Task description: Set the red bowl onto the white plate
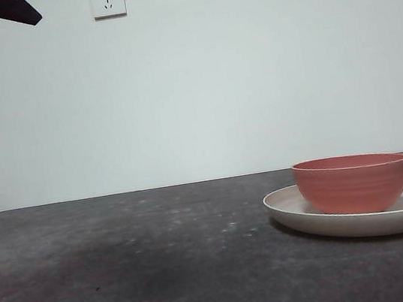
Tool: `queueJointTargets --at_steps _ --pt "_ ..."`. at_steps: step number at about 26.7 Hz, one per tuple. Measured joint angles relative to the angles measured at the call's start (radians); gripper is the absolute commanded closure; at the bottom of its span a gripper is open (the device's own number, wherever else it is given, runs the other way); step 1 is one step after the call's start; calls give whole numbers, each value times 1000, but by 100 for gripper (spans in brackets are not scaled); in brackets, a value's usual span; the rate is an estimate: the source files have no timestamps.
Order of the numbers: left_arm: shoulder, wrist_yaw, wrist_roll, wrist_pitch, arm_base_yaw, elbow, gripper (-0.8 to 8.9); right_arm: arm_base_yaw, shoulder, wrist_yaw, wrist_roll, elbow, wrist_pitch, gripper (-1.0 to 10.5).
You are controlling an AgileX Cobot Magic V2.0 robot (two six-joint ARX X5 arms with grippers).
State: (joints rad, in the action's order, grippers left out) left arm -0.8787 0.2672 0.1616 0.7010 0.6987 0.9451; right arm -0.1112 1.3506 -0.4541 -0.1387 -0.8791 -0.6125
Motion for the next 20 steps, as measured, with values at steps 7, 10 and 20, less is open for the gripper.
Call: queueJointTargets --at_steps 7,10,20 --pt "0 0 -6 0 0 0 502 3 138 -15 0 0 84 696" --pt "0 0 -6 2 0 0 502 4 183 -15 0 0 109 707" --pt "0 0 -6 3 0 0 502 5 246 -17 0 0 163 884"
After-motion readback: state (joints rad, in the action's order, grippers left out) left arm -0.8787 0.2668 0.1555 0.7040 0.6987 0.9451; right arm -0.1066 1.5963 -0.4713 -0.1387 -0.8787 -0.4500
